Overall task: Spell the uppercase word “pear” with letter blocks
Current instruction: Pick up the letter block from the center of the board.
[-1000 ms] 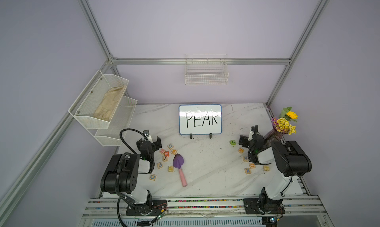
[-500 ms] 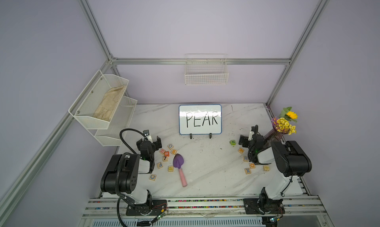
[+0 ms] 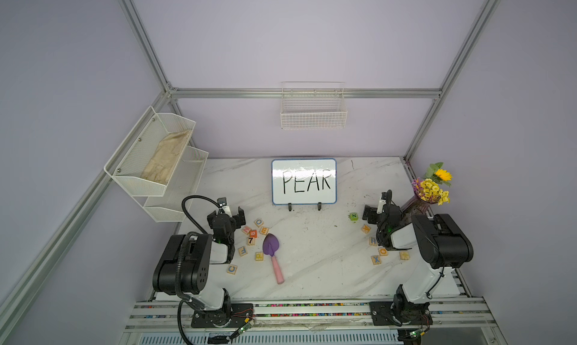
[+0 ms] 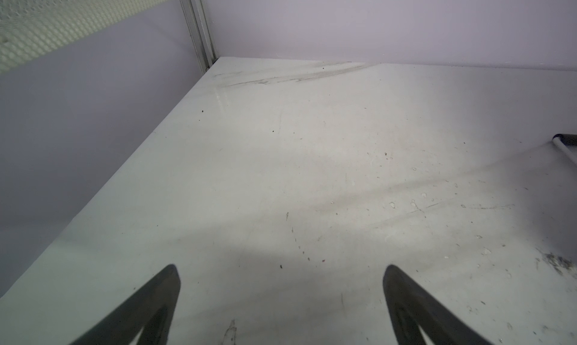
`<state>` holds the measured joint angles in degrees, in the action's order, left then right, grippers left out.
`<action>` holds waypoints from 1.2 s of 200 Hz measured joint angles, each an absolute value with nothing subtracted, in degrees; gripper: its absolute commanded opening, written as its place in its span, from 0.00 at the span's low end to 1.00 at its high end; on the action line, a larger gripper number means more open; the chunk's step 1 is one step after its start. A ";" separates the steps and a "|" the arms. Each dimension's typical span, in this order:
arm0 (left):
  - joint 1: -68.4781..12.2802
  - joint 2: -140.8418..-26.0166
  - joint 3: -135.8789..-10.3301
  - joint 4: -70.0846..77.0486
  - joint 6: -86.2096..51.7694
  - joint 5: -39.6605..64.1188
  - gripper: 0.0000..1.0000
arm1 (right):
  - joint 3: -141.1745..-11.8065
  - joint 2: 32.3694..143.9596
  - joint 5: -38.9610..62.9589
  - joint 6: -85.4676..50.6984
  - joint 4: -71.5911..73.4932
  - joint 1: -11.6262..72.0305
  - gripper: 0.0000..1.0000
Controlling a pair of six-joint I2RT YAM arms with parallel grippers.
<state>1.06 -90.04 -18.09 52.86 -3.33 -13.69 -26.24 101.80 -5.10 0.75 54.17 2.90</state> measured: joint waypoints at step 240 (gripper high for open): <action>-31.29 -53.21 -37.50 -4.91 -41.36 -0.71 1.00 | -42.48 65.95 0.82 -31.09 3.33 38.54 0.98</action>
